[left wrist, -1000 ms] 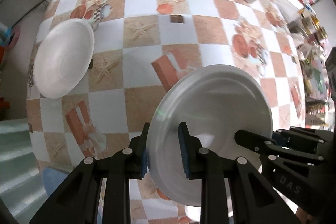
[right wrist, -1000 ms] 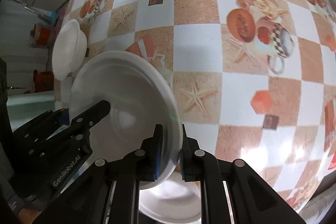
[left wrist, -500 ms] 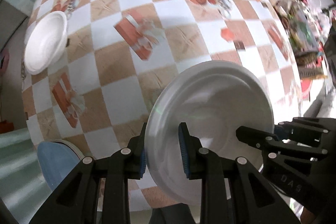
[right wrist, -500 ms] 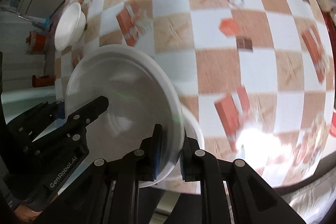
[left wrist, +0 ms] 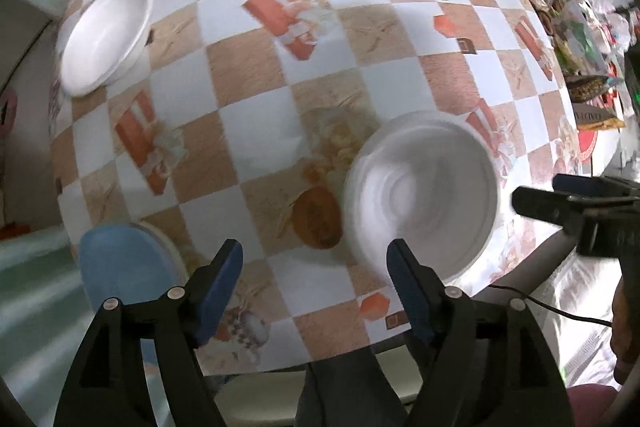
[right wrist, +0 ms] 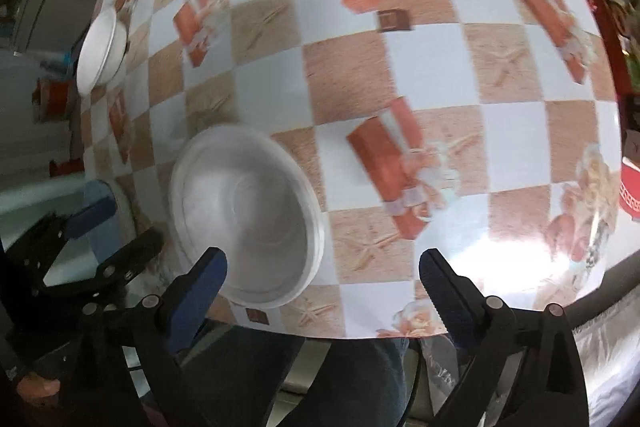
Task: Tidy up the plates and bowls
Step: 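Open the right gripper and move it toward the third white bowl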
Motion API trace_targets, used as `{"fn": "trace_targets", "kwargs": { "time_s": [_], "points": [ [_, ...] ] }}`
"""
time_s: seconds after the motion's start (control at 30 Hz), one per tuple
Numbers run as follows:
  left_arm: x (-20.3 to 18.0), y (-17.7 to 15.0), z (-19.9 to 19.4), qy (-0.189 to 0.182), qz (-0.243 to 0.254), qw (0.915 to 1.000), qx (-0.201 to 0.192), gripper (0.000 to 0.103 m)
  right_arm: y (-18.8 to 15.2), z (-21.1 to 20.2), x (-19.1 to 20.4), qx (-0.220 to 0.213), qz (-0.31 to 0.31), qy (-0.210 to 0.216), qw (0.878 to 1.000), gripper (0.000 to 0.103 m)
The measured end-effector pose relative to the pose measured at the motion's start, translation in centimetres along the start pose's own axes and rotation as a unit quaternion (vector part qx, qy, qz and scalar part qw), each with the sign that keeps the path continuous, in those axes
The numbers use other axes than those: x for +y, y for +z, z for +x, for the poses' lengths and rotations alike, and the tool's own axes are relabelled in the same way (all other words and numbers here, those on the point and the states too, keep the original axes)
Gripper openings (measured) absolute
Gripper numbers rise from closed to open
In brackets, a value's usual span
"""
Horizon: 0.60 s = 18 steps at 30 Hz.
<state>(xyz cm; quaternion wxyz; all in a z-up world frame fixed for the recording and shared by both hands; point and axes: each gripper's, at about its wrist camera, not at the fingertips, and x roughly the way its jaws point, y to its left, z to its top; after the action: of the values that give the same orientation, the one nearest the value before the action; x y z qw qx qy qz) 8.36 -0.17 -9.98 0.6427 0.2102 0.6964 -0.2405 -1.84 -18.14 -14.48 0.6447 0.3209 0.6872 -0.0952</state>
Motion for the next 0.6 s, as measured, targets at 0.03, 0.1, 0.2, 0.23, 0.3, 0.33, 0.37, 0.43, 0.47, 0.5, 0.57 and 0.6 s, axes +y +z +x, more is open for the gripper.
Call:
{"fn": "trace_targets", "kwargs": {
  "time_s": [0.03,0.1,0.2,0.23,0.3,0.33,0.37,0.43,0.47,0.5,0.57,0.6],
  "points": [
    [0.3,-0.1,-0.1,-0.003,-0.008,1.0,0.002,0.078,0.0,-0.1,-0.5,0.0,0.009,-0.003,1.0,0.098],
    [0.9,-0.2,-0.3,-0.011,-0.022,0.9997,0.003,0.078,0.0,-0.1,-1.2,0.004,0.026,-0.011,1.0,0.098],
    [0.9,0.0,-1.0,-0.009,-0.021,0.9997,-0.008,0.078,0.3,-0.3,-1.5,0.001,0.043,-0.008,0.999,0.098],
    [0.8,0.1,-1.2,-0.01,-0.02,0.9997,-0.012,0.078,0.3,-0.4,-1.5,-0.001,0.046,-0.005,0.999,0.098],
    [0.7,0.3,-1.7,-0.016,-0.018,0.9995,-0.021,0.078,0.5,-0.7,-1.2,-0.005,0.046,-0.005,0.999,0.098],
    [0.7,0.4,-1.9,-0.019,-0.017,0.9994,-0.024,0.078,0.6,-0.8,-1.0,-0.006,0.045,-0.007,0.999,0.098],
    [0.6,0.5,-2.1,-0.022,-0.017,0.9993,-0.026,0.078,0.6,-0.9,-0.8,-0.007,0.043,-0.007,0.999,0.098],
    [0.6,0.6,-2.5,-0.029,-0.017,0.9989,-0.031,0.078,0.8,-1.1,-0.3,-0.011,0.04,-0.008,0.999,0.098],
    [0.6,0.7,-2.6,-0.031,-0.017,0.9988,-0.034,0.078,0.8,-1.2,0.0,-0.012,0.039,-0.008,0.999,0.098],
    [0.6,0.8,-2.8,-0.033,-0.017,0.9987,-0.036,0.078,0.8,-1.2,0.2,-0.013,0.039,-0.008,0.999,0.098],
    [0.7,1.0,-3.0,-0.037,-0.017,0.9984,-0.04,0.078,0.8,-1.1,0.5,-0.013,0.038,-0.011,0.999,0.098],
    [0.8,1.1,-3.2,-0.039,-0.018,0.9982,-0.042,0.078,0.8,-1.1,0.6,-0.012,0.039,-0.012,0.999,0.098]
  ]
}}
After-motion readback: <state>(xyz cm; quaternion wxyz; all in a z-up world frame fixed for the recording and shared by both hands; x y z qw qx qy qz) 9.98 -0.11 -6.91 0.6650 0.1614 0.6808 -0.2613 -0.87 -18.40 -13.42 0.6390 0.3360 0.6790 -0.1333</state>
